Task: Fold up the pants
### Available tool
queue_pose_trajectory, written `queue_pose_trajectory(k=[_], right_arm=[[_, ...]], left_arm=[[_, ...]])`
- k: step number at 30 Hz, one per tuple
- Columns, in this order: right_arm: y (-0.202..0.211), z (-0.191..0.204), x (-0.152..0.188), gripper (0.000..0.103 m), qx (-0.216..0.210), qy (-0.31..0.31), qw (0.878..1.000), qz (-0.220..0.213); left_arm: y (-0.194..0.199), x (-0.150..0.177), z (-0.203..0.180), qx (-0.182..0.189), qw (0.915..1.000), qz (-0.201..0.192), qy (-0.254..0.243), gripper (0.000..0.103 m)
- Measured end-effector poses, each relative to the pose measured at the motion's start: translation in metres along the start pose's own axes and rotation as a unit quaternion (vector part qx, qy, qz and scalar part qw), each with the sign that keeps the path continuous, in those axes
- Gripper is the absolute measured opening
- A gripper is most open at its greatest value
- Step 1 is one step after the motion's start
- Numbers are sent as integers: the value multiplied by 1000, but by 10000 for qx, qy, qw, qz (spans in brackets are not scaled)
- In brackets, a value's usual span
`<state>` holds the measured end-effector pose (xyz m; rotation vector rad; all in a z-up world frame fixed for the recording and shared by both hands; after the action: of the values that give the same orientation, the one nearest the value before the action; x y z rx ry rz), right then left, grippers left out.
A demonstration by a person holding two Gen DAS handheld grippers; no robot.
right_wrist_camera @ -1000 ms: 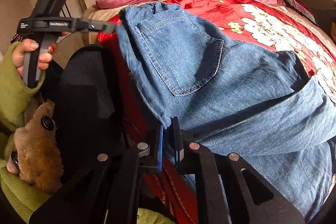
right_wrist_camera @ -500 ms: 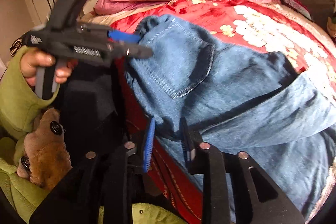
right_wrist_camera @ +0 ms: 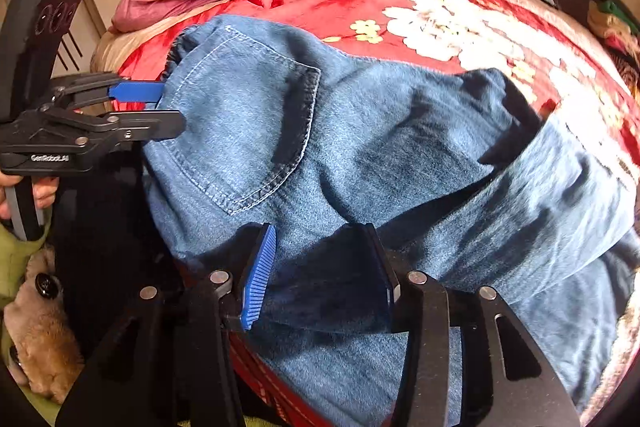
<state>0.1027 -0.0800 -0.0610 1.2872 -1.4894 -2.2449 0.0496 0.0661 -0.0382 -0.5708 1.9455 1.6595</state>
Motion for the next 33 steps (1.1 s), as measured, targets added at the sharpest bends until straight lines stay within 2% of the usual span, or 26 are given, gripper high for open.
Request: queue_pose_trajectory(k=[3,5,8,11,15,19,22,26,27,29,33], right_arm=[[10,-1,-1,43,-70,-11,9999,-82],[29,-6,-5,44,-33,51,9993,-366],[60,-29,-12,55,301,-127,9964,-776],[78,-65,-24,55,776,-357,9917,-963],[82,-116,-39,56,1079,-876,9855,-970],[76,-164,-57,56,1023,-1426,9797,-966],[70,-185,-64,56,892,-1750,9758,-956],[55,-200,-73,59,1005,-1876,9739,-789],[50,-202,-75,62,993,-1876,9745,-733],[37,-205,-78,62,1129,-1822,9753,-529],[15,-203,-86,62,1300,-1631,9771,-418]], left_arm=[[12,-1,-1,2,9998,-156,84,51],[29,-7,0,76,9992,-368,130,51],[55,-19,-6,39,9972,-747,35,57],[63,-31,-16,212,9963,-831,-5,58],[44,-44,-46,704,9957,-575,-186,58],[11,-45,-91,1311,9904,-105,-436,58],[-12,-39,-126,1612,9842,245,-691,57],[-34,-37,-149,1789,9788,513,-858,51],[-39,-39,-150,1805,9782,587,-843,51],[-55,-42,-147,1668,9809,721,-699,51],[-75,-46,-142,1786,9793,851,-426,51]])
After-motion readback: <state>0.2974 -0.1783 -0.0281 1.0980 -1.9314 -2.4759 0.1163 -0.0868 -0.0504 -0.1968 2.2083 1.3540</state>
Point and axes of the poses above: each gripper's, at about its wrist camera, not at the fingertips, and y roughly against the way its jaws point, z to its left, x to its underside, the point moved 2 cm from there along -y, roughly the way its jaws point, and after that the axes turned 2 degrees about -x, right-handed, at the moved point
